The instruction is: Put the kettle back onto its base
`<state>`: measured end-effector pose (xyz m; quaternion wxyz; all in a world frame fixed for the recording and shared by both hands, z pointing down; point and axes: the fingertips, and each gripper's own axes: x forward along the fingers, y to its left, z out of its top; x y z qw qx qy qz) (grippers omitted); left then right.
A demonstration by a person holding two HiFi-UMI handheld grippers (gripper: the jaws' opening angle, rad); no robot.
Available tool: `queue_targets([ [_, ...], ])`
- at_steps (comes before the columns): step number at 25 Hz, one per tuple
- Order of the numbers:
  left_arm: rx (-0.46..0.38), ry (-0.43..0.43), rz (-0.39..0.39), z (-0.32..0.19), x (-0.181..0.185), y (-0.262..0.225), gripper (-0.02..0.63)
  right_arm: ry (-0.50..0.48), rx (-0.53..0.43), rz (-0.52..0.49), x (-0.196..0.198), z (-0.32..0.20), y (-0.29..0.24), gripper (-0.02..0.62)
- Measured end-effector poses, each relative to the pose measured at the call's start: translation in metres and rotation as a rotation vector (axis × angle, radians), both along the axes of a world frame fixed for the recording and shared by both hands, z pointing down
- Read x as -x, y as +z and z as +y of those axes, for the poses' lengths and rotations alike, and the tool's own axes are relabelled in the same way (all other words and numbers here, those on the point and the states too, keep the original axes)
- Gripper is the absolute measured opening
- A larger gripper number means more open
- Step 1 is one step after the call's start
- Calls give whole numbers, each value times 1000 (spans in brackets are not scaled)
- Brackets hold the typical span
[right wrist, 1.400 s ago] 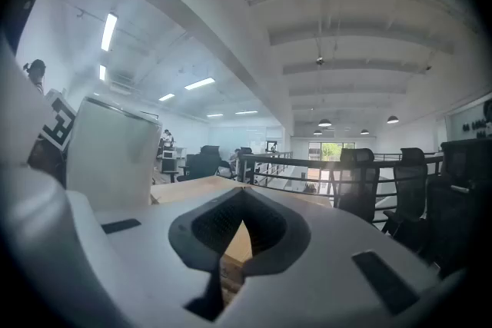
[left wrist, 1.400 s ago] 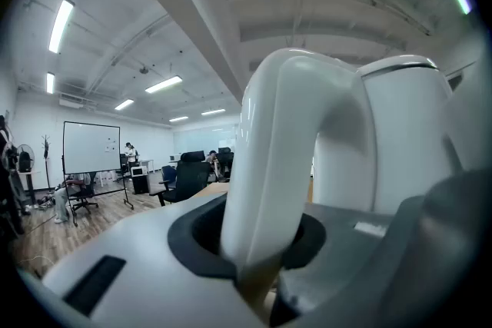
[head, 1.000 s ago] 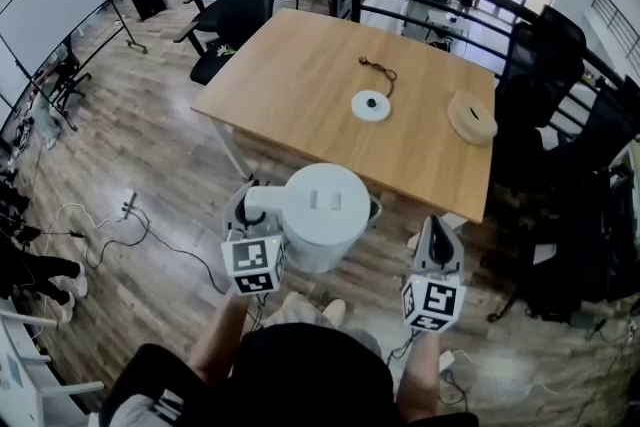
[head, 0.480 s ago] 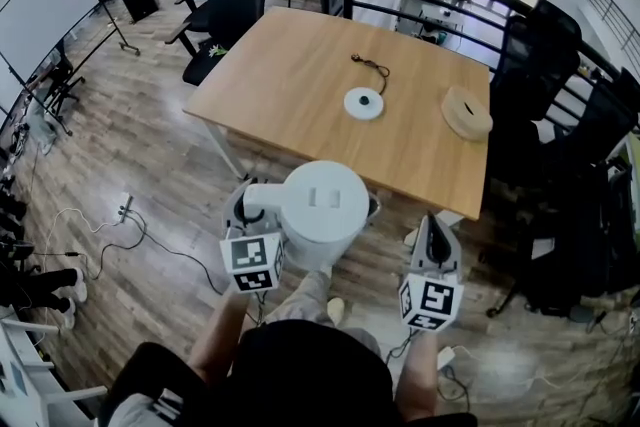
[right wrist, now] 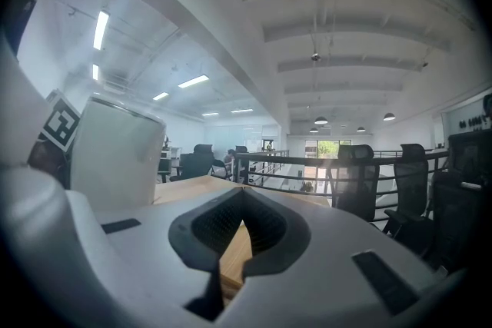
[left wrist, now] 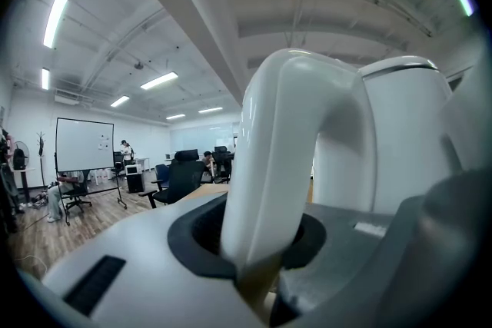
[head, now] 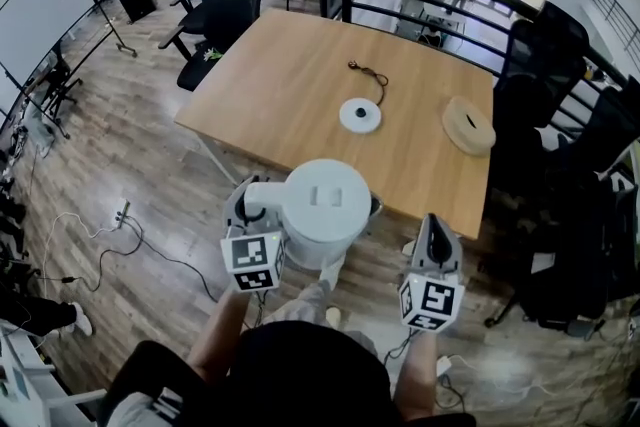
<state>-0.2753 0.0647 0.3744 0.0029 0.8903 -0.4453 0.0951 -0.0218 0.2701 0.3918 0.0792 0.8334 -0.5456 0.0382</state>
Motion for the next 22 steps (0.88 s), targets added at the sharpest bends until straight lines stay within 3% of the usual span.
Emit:
queue_targets([
  [12,15,17,-9,-82,-76,-1,66,3,7,-22,-71,-82,-1,-2],
  [22,38,8,-16,-146,-110,7,67,-1,36,-28,-103,-142,2,-2],
])
